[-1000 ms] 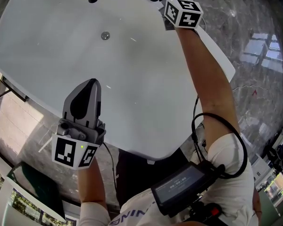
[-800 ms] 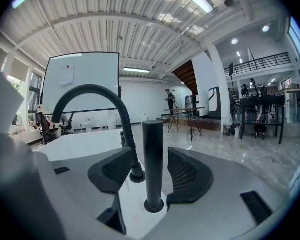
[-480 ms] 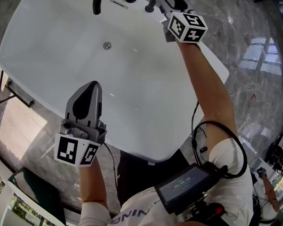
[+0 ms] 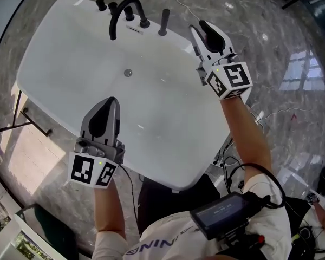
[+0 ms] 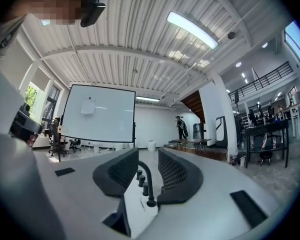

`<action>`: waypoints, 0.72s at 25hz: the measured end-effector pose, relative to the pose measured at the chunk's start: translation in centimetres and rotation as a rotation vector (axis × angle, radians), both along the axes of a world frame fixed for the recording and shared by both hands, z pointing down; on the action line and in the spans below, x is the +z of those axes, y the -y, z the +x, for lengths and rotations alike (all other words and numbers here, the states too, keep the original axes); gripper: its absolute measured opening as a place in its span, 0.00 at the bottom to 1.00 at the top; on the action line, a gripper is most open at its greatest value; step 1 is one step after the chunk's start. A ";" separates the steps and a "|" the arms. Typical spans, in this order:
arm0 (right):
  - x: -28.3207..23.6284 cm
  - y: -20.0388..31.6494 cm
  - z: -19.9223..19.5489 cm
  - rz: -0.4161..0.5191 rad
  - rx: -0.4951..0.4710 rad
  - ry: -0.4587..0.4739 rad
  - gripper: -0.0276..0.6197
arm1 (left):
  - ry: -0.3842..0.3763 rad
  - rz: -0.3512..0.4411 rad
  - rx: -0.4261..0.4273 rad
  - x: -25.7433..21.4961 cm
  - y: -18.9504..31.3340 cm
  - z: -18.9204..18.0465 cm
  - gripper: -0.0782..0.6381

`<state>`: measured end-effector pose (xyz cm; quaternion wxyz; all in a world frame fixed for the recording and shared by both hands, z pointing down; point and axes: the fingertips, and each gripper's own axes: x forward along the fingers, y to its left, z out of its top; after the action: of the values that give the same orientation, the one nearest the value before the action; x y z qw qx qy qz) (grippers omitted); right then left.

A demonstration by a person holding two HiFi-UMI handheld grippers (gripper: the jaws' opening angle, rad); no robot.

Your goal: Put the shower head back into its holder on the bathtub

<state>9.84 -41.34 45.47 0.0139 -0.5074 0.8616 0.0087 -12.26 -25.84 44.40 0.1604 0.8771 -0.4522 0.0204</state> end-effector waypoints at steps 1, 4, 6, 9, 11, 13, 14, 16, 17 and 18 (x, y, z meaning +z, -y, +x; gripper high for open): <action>-1.3 -1.4 0.6 0.014 0.000 0.001 0.24 | 0.005 0.010 0.002 -1.0 -0.6 0.7 0.13; -4.9 -5.7 2.7 0.036 0.004 0.019 0.18 | 0.031 0.033 0.006 -3.9 -3.0 2.7 0.13; -7.1 -8.8 4.3 0.040 0.007 0.034 0.13 | 0.056 0.048 0.001 -5.8 -4.9 4.2 0.13; -9.6 -13.3 7.4 0.036 0.036 0.064 0.09 | 0.076 0.070 -0.019 -8.3 -7.9 7.2 0.13; -9.9 -16.2 9.6 0.014 0.081 0.093 0.07 | 0.069 0.076 -0.027 -9.4 -9.8 9.5 0.13; -9.8 -19.2 10.9 -0.003 0.104 0.104 0.07 | 0.045 0.069 -0.033 -9.8 -11.5 11.5 0.13; -9.9 -20.8 11.3 -0.007 0.107 0.101 0.07 | 0.035 0.063 -0.032 -9.9 -12.4 12.2 0.13; -10.5 -23.9 11.8 -0.010 0.111 0.093 0.06 | 0.026 0.052 -0.021 -10.2 -14.2 13.1 0.13; -11.0 -25.4 12.1 -0.011 0.115 0.093 0.06 | 0.030 0.050 -0.013 -10.5 -15.1 13.3 0.13; -11.7 -26.7 12.3 -0.010 0.120 0.095 0.06 | 0.035 0.052 -0.007 -10.8 -15.8 13.3 0.13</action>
<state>22.11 -14.64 33.80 0.0514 -0.5579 0.8281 -0.0189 1.06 -10.08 33.58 0.1297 0.8789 -0.4585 0.0235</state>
